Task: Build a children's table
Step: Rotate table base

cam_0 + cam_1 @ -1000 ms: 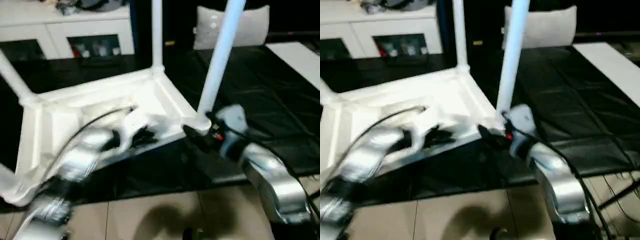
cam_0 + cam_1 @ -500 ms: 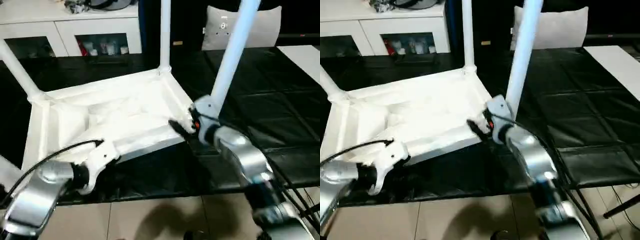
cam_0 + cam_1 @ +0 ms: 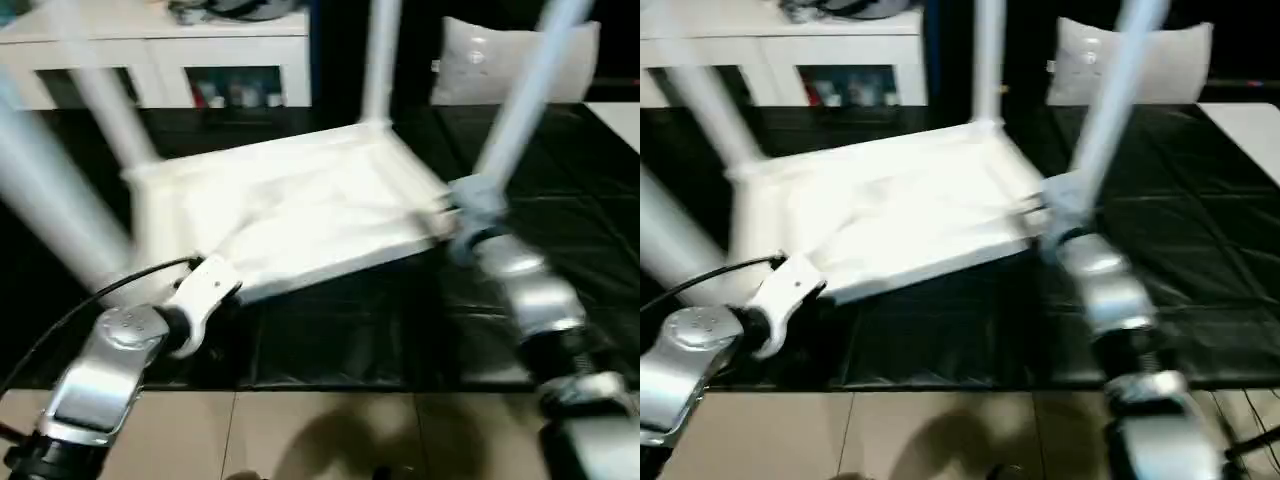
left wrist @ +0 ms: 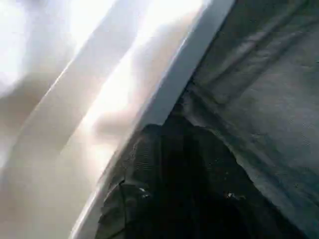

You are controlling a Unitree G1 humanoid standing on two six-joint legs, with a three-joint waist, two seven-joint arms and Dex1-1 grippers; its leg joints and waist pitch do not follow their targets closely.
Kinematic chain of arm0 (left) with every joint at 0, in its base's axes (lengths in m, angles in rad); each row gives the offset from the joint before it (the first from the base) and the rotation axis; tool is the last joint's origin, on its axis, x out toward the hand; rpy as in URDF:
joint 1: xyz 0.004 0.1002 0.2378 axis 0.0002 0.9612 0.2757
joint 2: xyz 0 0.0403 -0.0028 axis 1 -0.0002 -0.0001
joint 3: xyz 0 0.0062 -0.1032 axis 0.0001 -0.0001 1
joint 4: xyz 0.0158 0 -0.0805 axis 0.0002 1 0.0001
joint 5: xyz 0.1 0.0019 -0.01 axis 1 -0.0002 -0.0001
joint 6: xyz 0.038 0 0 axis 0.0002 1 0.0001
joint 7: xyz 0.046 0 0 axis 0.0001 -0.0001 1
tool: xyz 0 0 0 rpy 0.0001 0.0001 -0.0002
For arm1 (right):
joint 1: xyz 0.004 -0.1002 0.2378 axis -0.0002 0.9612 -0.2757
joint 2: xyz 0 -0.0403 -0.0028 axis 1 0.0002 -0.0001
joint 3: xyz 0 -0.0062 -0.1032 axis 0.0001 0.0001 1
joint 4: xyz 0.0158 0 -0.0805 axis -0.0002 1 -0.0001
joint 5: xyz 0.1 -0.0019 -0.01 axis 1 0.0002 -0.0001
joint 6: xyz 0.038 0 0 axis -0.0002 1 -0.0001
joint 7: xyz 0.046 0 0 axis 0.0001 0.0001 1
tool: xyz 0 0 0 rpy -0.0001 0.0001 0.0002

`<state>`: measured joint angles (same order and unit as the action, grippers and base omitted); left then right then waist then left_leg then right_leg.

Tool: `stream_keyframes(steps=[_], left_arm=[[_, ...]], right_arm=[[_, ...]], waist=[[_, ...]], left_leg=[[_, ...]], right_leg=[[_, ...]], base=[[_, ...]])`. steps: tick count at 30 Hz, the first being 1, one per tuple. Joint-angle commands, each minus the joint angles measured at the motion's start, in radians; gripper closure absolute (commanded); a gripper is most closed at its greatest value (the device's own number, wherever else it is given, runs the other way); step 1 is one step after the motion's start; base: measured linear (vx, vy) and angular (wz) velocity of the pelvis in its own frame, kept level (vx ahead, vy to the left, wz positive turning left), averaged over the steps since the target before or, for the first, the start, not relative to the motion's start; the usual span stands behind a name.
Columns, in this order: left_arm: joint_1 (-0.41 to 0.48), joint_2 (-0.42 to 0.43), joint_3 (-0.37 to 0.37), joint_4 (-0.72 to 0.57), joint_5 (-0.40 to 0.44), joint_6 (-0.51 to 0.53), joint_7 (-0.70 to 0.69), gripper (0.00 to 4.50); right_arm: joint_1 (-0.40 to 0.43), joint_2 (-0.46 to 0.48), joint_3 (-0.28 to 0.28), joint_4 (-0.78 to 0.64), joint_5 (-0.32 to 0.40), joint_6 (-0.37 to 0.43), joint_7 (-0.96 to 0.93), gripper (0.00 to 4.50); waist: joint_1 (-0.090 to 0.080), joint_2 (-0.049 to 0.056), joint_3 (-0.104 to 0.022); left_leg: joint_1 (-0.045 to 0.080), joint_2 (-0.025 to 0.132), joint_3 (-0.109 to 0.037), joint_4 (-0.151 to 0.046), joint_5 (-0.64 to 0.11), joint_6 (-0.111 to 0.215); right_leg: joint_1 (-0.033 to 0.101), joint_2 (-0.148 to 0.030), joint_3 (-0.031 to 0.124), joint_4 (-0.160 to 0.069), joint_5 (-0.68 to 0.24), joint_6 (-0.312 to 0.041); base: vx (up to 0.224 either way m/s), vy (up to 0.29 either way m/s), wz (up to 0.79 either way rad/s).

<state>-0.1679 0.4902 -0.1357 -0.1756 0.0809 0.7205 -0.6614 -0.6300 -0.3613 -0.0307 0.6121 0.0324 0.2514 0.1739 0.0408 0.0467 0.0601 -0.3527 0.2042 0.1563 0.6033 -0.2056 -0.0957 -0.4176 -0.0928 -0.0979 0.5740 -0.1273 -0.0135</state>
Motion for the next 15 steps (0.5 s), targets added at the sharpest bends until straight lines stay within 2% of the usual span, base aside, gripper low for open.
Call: stream_keyframes(steps=[1, 3, 4, 7, 8, 9, 10, 11, 12, 14, 15], left_arm=[[-0.020, -0.004, 0.024, 0.018, 0.022, -0.015, 0.045, 3.52], [-0.028, -0.037, 0.042, 0.031, 0.010, -0.046, 0.087, 3.52], [-0.029, -0.056, 0.057, 0.037, -0.002, -0.070, 0.107, 3.52], [-0.027, -0.085, 0.079, 0.042, -0.020, -0.112, 0.136, 3.52], [-0.009, -0.104, 0.096, 0.026, -0.043, -0.129, 0.135, 3.52], [0.018, -0.119, 0.108, 0.004, -0.064, -0.152, 0.131, 3.52], [0.018, -0.119, 0.108, 0.004, -0.064, -0.152, 0.131, 3.52], [0.036, -0.128, 0.116, -0.011, -0.079, -0.169, 0.129, 3.26], [0.081, -0.153, 0.141, -0.037, -0.118, -0.184, 0.131, 3.19], [0.119, -0.174, 0.166, -0.047, -0.145, -0.222, 0.138, 3.14], [0.154, -0.189, 0.187, -0.044, -0.154, -0.278, 0.154, 2.99]], right_arm=[[-0.010, -0.036, -0.053, 0.029, -0.017, -0.024, -0.045, 0.06], [-0.022, -0.071, -0.068, 0.069, -0.024, -0.047, -0.056, 0.06], [-0.027, -0.087, -0.073, 0.088, -0.025, -0.058, -0.059, 0.06], [-0.037, -0.105, -0.075, 0.118, -0.023, -0.080, -0.058, 0.06], [-0.035, -0.106, -0.072, 0.116, -0.020, -0.090, -0.045, 0.06], [-0.026, -0.101, -0.067, 0.100, -0.014, -0.093, -0.024, 0.06], [-0.026, -0.101, -0.067, 0.100, -0.014, -0.093, -0.024, 0.06], [-0.021, -0.098, -0.065, 0.091, -0.011, -0.097, -0.010, 0.00], [0.009, -0.081, -0.057, 0.043, 0.005, -0.104, 0.032, 0.00], [0.045, -0.066, -0.044, -0.018, 0.031, -0.109, 0.086, 0.00], [0.089, -0.053, -0.025, -0.093, 0.074, -0.099, 0.162, 0.00]], waist=[[-0.012, -0.006, -0.060], [-0.013, -0.008, -0.064], [-0.011, -0.008, -0.065], [-0.015, -0.012, -0.068], [-0.015, -0.010, -0.068], [-0.020, -0.015, -0.070], [-0.023, -0.016, -0.069], [-0.028, -0.015, -0.070], [-0.033, -0.015, -0.069], [-0.035, -0.016, -0.066], [-0.038, -0.015, -0.065]], left_leg=[[0.001, -0.004, 0.015, -0.071, -0.251, 0.047], [-0.009, -0.006, 0.013, -0.069, -0.217, 0.053], [-0.006, -0.007, 0.014, -0.067, -0.213, 0.055], [-0.018, -0.005, 0.013, -0.065, -0.178, 0.073], [-0.018, -0.006, 0.013, -0.064, -0.174, 0.077], [-0.023, -0.006, 0.014, -0.061, -0.158, 0.086], [-0.024, -0.004, 0.014, -0.061, -0.153, 0.091], [-0.023, -0.005, 0.015, -0.059, -0.151, 0.104], [-0.025, -0.003, 0.015, -0.059, -0.148, 0.114], [-0.029, -0.002, 0.016, -0.059, -0.149, 0.126], [-0.028, -0.001, 0.016, -0.059, -0.169, 0.141]], right_leg=[[0.048, -0.024, 0.030, -0.071, -0.430, -0.138], [0.055, -0.024, 0.029, -0.067, -0.407, -0.138], [0.053, -0.025, 0.028, -0.067, -0.402, -0.143], [0.059, -0.024, 0.027, -0.059, -0.349, -0.164], [0.059, -0.025, 0.027, -0.059, -0.344, -0.166], [0.065, -0.028, 0.027, -0.056, -0.322, -0.176], [0.063, -0.028, 0.027, -0.056, -0.314, -0.180], [0.061, -0.026, 0.027, -0.055, -0.306, -0.188], [0.062, -0.027, 0.028, -0.054, -0.300, -0.196], [0.062, -0.028, 0.028, -0.057, -0.303, -0.196], [0.059, -0.024, 0.026, -0.062, -0.328, -0.184]], base=[[0.000, 0.000, 0.00], [0.000, 0.000, 0.00], [0.000, 0.000, 0.00], [0.000, 0.000, 0.00], [0.000, 0.000, 0.00], [0.000, 0.000, 0.00], [0.000, 0.000, 0.00], [0.000, 0.000, 0.00], [0.000, 0.000, 0.00], [0.000, 0.000, 0.00], [0.000, 0.000, 0.00]])
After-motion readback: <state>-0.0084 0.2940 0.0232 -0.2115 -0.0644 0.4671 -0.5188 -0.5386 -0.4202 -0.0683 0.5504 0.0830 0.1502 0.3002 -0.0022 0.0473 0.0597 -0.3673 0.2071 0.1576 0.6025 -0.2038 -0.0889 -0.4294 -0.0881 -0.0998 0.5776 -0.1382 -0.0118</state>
